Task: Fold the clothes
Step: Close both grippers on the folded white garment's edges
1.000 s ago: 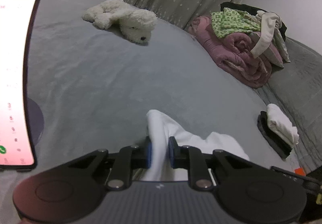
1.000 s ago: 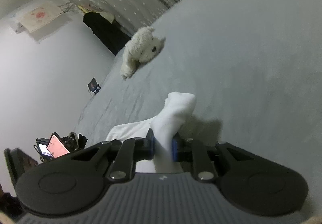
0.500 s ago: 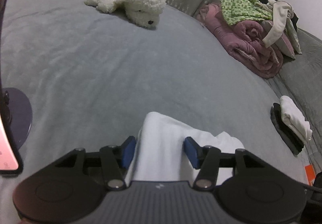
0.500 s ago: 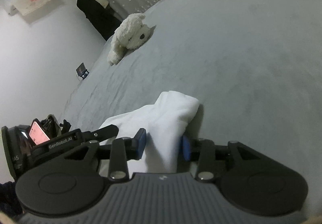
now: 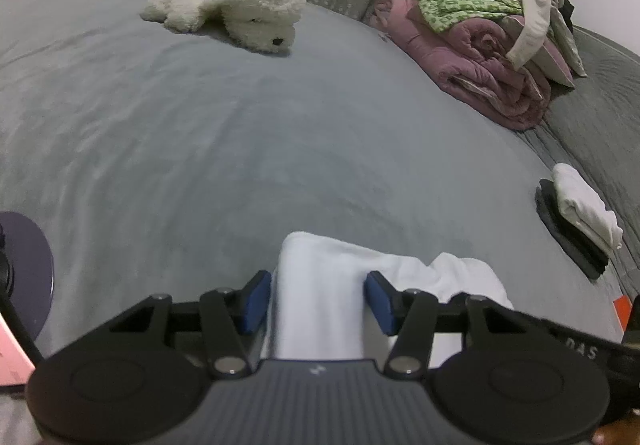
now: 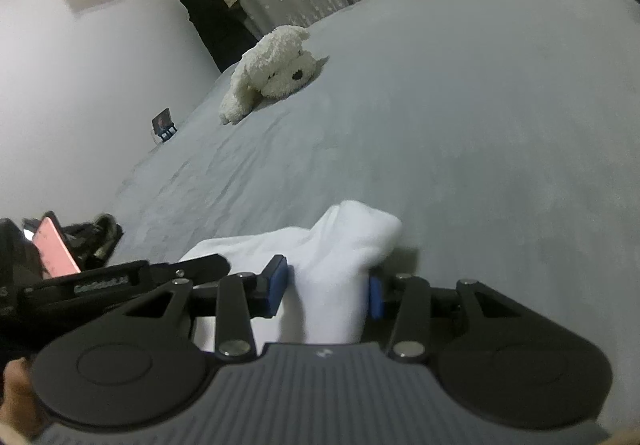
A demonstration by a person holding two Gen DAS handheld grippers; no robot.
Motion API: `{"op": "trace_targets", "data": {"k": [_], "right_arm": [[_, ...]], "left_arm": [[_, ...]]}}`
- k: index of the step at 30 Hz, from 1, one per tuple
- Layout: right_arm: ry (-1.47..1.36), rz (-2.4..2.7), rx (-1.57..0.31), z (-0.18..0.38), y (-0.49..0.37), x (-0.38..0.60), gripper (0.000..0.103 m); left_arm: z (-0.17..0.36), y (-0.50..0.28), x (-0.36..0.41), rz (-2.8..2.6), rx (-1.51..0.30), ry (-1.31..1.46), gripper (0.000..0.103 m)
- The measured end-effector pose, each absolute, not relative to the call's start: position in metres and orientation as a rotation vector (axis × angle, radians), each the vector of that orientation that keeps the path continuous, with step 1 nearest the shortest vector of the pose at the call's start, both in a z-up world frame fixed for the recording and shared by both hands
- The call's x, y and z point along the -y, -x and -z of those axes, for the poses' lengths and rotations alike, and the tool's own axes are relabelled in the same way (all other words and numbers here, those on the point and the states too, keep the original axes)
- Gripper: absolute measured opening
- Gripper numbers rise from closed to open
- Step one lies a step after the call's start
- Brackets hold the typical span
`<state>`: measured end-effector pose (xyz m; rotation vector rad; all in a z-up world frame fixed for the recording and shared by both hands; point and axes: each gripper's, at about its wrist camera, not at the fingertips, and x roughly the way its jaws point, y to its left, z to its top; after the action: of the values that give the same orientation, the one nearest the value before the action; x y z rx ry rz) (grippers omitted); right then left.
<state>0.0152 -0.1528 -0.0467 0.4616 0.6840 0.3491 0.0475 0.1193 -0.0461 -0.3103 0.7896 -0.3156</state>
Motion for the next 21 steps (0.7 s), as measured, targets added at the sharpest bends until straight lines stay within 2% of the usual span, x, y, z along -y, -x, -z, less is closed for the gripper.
{"op": "trace_targets", "data": {"k": [7, 14, 21], "right_arm": [[-0.385, -0.295, -0.644, 0.044, -0.018, 0.148, 0.043], [-0.362, -0.258, -0.653, 0.037, -0.012, 0.155, 0.057], [-0.461, -0.277, -0.713, 0.036, -0.002, 0.164, 0.057]], "left_arm": [[0.042, -0.045, -0.12, 0.296, -0.799, 0.309, 0.055], [0.036, -0.042, -0.124, 0.281, -0.833, 0.319, 0.059], [0.034, -0.035, -0.119, 0.289, -0.866, 0.266, 0.062]]}}
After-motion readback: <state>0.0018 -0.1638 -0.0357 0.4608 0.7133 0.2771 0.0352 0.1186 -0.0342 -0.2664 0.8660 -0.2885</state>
